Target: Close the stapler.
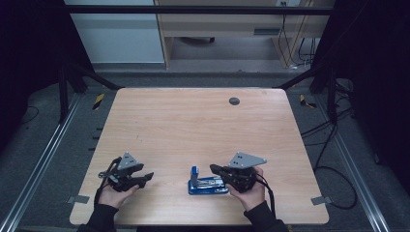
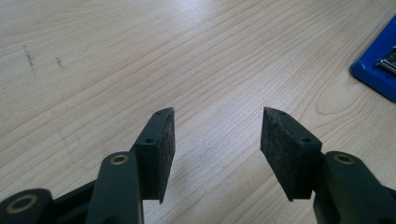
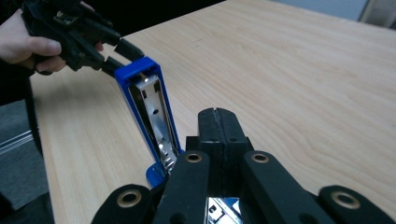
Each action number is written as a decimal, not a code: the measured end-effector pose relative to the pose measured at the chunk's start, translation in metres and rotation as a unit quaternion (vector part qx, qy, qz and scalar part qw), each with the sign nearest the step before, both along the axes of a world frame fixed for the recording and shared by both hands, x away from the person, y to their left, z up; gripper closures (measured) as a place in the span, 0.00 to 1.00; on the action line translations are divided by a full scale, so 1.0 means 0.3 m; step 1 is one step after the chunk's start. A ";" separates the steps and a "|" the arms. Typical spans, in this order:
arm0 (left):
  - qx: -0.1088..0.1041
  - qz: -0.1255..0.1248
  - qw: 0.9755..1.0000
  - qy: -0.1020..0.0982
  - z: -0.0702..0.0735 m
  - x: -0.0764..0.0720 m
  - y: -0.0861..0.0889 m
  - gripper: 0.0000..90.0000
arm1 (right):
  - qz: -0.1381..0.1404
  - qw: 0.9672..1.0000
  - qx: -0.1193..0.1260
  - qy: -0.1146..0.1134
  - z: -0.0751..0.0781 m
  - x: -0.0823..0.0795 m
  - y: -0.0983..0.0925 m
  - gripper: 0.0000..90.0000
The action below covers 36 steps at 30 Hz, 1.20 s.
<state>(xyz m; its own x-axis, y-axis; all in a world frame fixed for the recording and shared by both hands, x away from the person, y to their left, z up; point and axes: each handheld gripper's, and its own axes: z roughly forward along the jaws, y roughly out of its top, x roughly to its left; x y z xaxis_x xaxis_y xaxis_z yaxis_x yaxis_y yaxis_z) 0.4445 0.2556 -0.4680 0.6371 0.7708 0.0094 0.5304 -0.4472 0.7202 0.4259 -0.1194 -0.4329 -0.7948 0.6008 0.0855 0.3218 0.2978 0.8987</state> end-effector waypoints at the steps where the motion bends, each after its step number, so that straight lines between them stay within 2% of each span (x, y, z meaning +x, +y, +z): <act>1: 0.000 0.000 1.000 0.000 0.000 0.000 0.000 0.50 | -0.003 1.000 -0.001 -0.005 0.006 -0.005 0.002 1.00; 6: 0.001 0.002 1.000 0.000 -0.001 0.000 0.000 0.50 | -0.001 1.000 0.004 -0.005 0.034 -0.021 0.018 1.00; 14: 0.000 0.002 1.000 0.003 -0.003 0.002 0.000 0.50 | -0.002 0.999 0.038 -0.017 0.085 -0.043 0.052 1.00; 17: -0.001 0.003 1.000 0.002 -0.002 0.002 0.000 0.50 | -0.001 0.999 0.040 -0.022 0.102 -0.049 0.073 1.00; 19: -0.002 0.004 1.000 0.002 -0.002 0.003 0.001 0.50 | 0.000 0.999 0.035 -0.027 0.110 -0.052 0.091 1.00; 27: -0.003 0.006 1.000 0.001 0.001 0.003 0.001 0.49 | 0.012 0.999 0.032 -0.021 0.124 -0.054 0.149 1.00; 32: -0.005 0.007 1.000 0.000 0.003 0.007 0.000 0.49 | 0.025 1.000 0.017 -0.009 0.121 -0.056 0.186 1.00; 36: -0.003 0.006 1.000 0.000 0.002 0.005 -0.002 0.49 | 0.024 1.000 0.001 -0.004 0.113 -0.049 0.200 1.00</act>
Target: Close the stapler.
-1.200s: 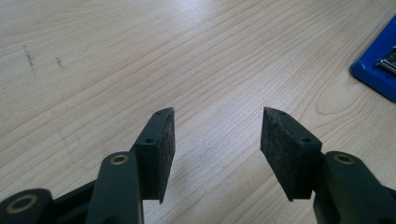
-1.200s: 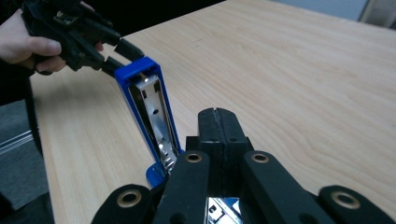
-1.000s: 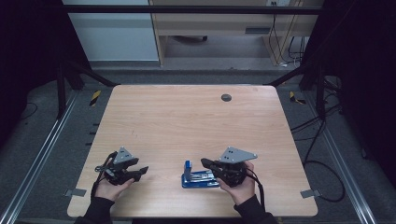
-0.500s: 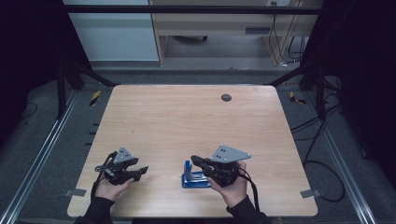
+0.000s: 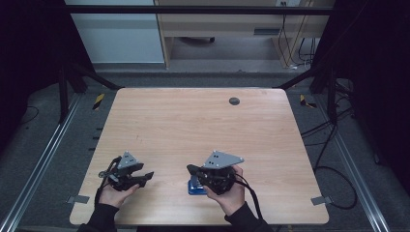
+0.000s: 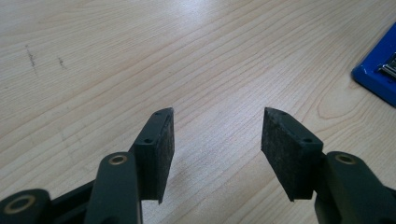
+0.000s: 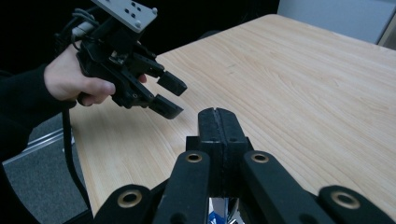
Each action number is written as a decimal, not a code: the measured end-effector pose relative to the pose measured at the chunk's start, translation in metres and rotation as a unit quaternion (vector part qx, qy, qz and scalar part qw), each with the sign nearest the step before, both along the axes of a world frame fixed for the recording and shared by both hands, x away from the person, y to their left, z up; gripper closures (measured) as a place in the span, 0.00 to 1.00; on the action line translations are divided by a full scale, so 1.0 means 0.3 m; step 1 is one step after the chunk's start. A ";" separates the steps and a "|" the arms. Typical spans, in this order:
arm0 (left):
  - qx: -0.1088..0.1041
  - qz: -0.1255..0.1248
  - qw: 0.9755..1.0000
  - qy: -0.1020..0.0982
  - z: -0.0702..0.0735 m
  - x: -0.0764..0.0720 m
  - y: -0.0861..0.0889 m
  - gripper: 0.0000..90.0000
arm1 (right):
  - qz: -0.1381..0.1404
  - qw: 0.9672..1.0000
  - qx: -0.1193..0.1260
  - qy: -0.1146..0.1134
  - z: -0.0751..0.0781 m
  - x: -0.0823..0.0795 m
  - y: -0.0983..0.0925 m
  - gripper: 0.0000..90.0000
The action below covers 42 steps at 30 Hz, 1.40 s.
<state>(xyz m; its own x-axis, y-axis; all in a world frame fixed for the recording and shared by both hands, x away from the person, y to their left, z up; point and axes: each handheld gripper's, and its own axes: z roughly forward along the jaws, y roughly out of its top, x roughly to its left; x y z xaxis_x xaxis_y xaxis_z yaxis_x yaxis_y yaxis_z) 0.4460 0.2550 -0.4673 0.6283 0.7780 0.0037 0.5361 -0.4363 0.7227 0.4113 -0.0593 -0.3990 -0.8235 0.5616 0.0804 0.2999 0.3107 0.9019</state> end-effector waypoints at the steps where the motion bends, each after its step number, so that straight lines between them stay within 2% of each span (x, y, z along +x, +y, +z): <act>1: -0.001 0.001 1.000 0.000 0.000 0.000 0.000 0.49 | -0.001 1.000 -0.002 0.002 -0.002 0.001 0.000 1.00; 9: -0.001 -0.001 1.000 0.001 0.000 -0.001 -0.002 0.49 | -0.007 1.000 -0.013 0.005 -0.009 0.004 -0.020 1.00; 21: 0.002 -0.003 1.000 -0.001 -0.003 -0.003 -0.003 0.49 | -0.035 0.998 -0.035 0.030 -0.062 0.021 -0.123 1.00; 35: 0.003 -0.004 1.000 0.000 -0.004 -0.004 -0.004 0.49 | -0.058 0.996 -0.042 0.047 -0.111 0.025 -0.210 1.00; 42: 0.004 -0.005 1.000 -0.001 -0.003 -0.005 -0.005 0.49 | -0.062 0.995 -0.047 0.055 -0.127 0.025 -0.230 1.00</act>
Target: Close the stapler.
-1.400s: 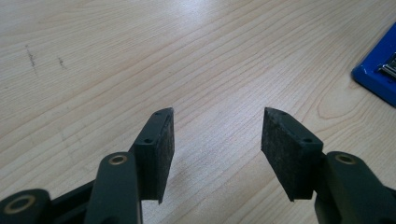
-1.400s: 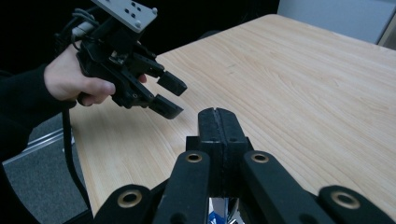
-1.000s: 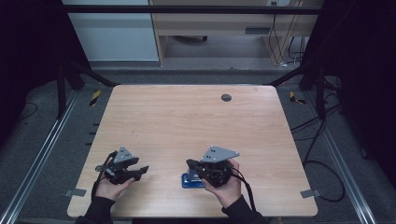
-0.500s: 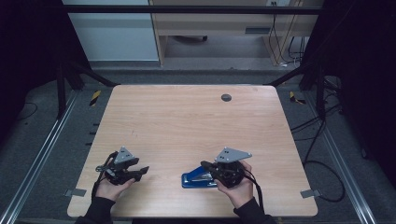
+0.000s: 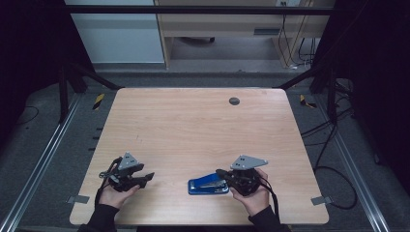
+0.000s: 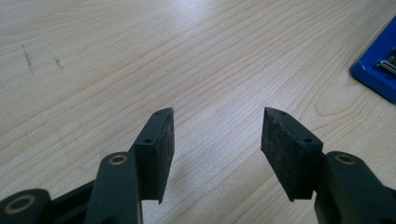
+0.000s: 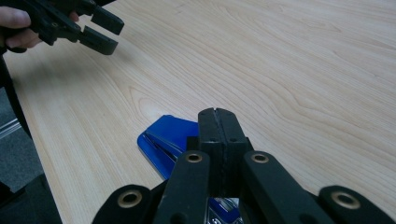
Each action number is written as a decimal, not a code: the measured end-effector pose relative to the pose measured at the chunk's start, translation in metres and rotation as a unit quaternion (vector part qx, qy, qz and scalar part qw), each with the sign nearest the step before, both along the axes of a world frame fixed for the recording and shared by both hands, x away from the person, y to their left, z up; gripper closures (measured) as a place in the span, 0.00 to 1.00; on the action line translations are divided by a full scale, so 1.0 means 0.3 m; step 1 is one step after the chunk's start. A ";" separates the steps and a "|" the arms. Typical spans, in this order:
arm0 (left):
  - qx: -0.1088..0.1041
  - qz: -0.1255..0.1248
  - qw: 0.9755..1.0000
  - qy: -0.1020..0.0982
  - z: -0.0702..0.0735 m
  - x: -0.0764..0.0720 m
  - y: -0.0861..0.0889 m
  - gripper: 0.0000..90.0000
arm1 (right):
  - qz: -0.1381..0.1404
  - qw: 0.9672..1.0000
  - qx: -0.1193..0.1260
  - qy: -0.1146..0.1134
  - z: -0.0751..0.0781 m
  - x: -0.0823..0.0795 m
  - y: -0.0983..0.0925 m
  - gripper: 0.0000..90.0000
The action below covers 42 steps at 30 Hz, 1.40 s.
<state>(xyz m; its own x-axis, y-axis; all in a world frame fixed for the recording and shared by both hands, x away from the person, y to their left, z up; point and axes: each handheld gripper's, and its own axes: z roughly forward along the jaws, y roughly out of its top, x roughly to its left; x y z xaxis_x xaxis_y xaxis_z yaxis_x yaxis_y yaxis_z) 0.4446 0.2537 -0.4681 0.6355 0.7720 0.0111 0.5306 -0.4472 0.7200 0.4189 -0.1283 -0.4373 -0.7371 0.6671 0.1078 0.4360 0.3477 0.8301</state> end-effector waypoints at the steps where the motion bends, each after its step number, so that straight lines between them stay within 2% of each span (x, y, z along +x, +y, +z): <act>1: 0.000 0.000 1.000 0.000 0.000 0.000 0.000 0.49 | 0.000 1.000 0.000 0.001 -0.003 0.001 -0.003 1.00; 15: 0.002 -0.003 1.000 0.002 -0.005 0.000 -0.004 0.49 | -0.003 1.000 -0.021 0.020 -0.050 0.013 -0.022 1.00; 28: 0.002 -0.004 1.000 0.003 -0.008 0.001 -0.008 0.49 | 0.002 1.000 -0.016 0.025 -0.063 0.026 -0.030 1.00; 30: 0.002 -0.005 1.000 0.004 -0.009 0.001 -0.008 0.49 | 0.004 0.999 -0.022 0.026 -0.061 0.024 -0.028 1.00; 31: 0.002 -0.005 1.000 0.003 -0.008 0.000 -0.009 0.49 | 0.004 0.999 -0.035 0.028 -0.065 0.022 -0.023 1.00; 34: 0.002 -0.004 1.000 0.003 -0.008 0.000 -0.009 0.49 | 0.007 0.999 -0.044 0.028 -0.072 0.015 -0.014 1.00; 42: 0.004 -0.006 1.000 0.003 -0.008 -0.001 -0.011 0.49 | 0.008 0.999 -0.036 0.035 -0.074 0.019 -0.018 1.00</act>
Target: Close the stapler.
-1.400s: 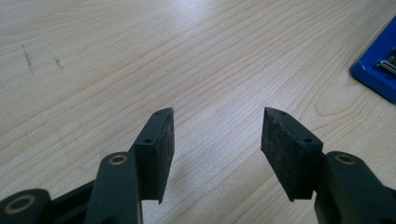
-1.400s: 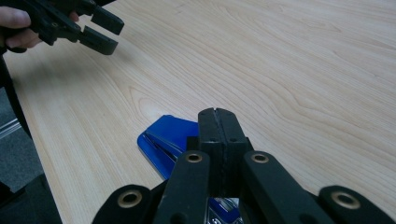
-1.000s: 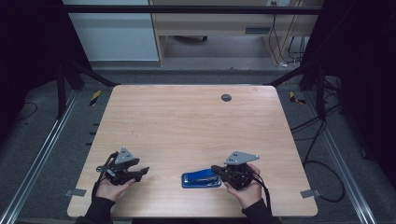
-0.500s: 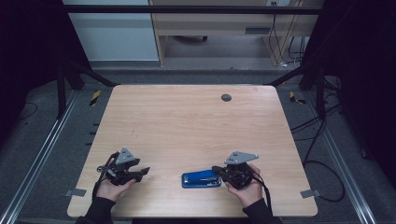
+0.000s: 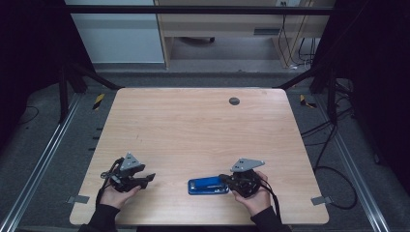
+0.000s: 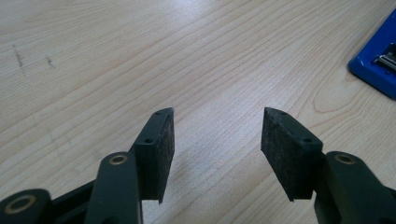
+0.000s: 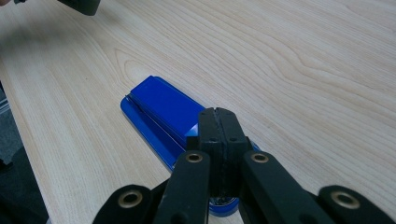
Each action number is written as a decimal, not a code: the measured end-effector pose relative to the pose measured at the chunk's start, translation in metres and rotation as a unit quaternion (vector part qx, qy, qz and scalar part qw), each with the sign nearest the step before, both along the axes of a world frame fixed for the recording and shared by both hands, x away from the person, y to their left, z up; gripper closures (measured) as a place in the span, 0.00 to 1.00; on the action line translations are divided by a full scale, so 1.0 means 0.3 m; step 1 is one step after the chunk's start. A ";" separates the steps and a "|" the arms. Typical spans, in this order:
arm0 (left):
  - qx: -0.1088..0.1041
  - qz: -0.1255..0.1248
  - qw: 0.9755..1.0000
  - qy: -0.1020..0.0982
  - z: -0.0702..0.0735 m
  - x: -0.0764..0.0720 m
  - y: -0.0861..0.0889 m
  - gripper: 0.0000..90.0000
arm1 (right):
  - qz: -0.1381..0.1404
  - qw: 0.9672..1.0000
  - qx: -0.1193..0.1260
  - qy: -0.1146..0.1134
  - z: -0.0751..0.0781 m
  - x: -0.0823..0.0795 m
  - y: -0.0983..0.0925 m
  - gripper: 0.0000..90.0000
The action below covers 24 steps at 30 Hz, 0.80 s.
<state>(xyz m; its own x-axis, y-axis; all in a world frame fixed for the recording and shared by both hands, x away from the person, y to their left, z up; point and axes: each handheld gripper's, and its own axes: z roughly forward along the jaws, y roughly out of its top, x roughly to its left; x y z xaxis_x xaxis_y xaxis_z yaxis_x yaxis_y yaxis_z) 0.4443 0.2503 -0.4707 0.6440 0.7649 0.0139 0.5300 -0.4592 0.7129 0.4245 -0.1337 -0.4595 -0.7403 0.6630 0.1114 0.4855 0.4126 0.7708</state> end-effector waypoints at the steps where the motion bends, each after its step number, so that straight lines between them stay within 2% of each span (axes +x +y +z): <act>1: 0.000 0.000 1.000 0.000 0.000 0.000 0.000 0.49 | -0.002 1.000 0.001 0.000 0.000 -0.001 0.001 1.00; 4: 0.000 -0.002 1.000 0.000 0.001 -0.001 -0.001 0.49 | -0.004 1.000 0.001 0.000 -0.002 -0.002 0.001 1.00; 5: 0.000 -0.002 1.000 0.000 0.001 -0.001 -0.001 0.49 | -0.003 1.000 -0.013 0.002 -0.005 -0.002 0.005 1.00; 7: 0.000 -0.002 1.000 0.000 0.001 -0.001 -0.002 0.49 | -0.002 1.000 -0.009 -0.002 -0.006 -0.002 0.004 1.00; 8: 0.000 -0.002 1.000 0.000 0.000 -0.001 -0.002 0.49 | -0.002 1.000 -0.002 0.004 -0.008 0.002 -0.001 1.00; 13: -0.001 -0.002 1.000 -0.001 0.001 0.000 0.000 0.49 | 0.002 1.000 0.000 0.002 -0.009 0.005 -0.004 1.00; 15: -0.001 -0.003 1.000 -0.001 0.001 0.000 0.000 0.49 | 0.005 1.000 0.005 -0.005 -0.005 0.005 -0.006 1.00; 16: -0.002 -0.003 1.000 -0.001 0.001 0.000 0.000 0.49 | 0.006 1.000 0.020 -0.007 0.005 0.003 -0.009 1.00; 24: -0.005 -0.004 1.000 -0.002 0.001 -0.001 -0.002 0.49 | -0.008 0.999 0.028 -0.030 0.038 0.001 -0.033 1.00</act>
